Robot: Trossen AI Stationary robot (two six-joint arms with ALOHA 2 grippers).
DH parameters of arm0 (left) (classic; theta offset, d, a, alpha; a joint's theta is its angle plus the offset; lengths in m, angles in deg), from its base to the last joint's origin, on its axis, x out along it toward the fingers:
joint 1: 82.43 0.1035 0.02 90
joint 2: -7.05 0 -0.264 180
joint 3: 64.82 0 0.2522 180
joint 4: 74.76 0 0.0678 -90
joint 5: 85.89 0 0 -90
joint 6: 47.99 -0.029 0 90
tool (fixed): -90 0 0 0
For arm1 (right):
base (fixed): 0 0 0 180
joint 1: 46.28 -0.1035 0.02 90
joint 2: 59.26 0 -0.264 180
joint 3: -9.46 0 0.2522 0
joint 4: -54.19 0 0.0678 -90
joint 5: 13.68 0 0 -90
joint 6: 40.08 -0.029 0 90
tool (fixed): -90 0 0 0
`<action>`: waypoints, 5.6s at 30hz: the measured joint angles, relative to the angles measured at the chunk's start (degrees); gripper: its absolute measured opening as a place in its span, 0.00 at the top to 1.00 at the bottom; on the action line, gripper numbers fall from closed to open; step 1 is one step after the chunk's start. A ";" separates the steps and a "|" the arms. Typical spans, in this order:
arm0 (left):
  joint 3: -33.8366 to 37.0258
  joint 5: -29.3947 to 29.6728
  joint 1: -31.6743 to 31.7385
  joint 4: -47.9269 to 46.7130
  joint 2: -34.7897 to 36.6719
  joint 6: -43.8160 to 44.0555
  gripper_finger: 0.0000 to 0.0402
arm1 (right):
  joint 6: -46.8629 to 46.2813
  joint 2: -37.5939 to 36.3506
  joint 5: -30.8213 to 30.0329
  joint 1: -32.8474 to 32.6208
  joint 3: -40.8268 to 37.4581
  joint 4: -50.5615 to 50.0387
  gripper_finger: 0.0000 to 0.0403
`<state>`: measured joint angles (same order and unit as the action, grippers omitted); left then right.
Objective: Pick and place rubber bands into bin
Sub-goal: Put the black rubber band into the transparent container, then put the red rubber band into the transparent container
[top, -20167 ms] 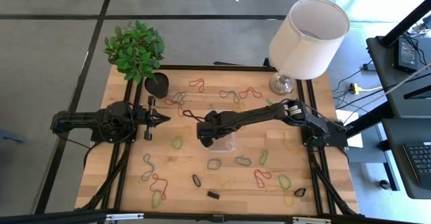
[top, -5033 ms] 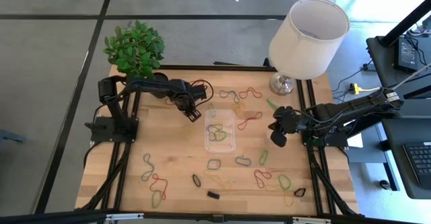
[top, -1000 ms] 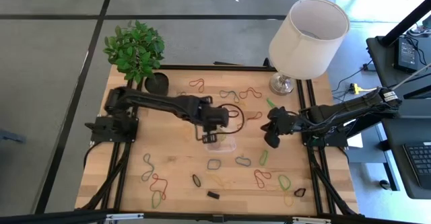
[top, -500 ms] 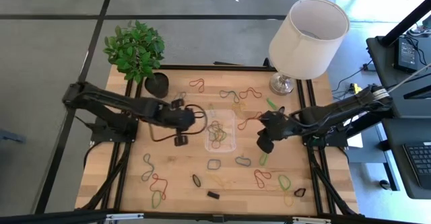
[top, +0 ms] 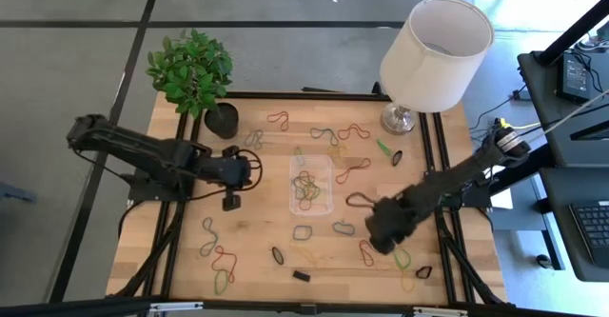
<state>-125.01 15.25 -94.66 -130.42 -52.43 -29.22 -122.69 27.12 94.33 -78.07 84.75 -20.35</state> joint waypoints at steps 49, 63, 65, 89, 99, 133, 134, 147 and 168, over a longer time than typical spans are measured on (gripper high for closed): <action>0.19 -3.35 -2.09 4.98 0.51 -1.40 0.99 | 24.19 18.87 -11.70 -33.62 0.00 12.68 0.77; 0.19 -3.35 -2.09 4.90 0.50 -1.46 0.99 | 5.67 9.98 -13.11 -32.58 0.39 10.91 0.99; 0.19 -3.35 -2.09 4.90 0.50 -1.44 0.99 | 3.32 7.78 -15.64 -31.39 1.56 9.02 0.99; 0.19 -5.25 -2.09 4.82 0.50 -1.53 1.00 | 46.02 18.62 -34.19 14.29 34.69 4.58 1.00; 0.19 -5.60 -2.09 4.79 0.50 -1.51 0.99 | 48.19 33.49 -20.76 19.40 40.28 0.82 1.00; 0.19 -5.71 -2.07 4.80 0.50 -1.40 0.99 | 45.55 32.02 -27.20 20.05 40.15 -5.54 0.67; 0.19 -5.71 -2.08 4.83 0.50 -1.42 0.99 | 45.55 31.07 -27.71 19.46 40.15 -5.85 0.69; 0.19 -5.87 -2.09 4.92 0.46 -1.50 0.99 | 39.17 8.53 -33.37 11.65 15.03 10.75 0.99; -18.63 -1.04 -11.88 3.43 -21.24 2.97 0.99 | 33.19 -33.20 -33.43 2.20 -32.27 42.52 0.96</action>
<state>-143.64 14.21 -106.54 -126.99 -73.67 -26.25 -89.50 -6.08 60.90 -75.87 52.49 22.17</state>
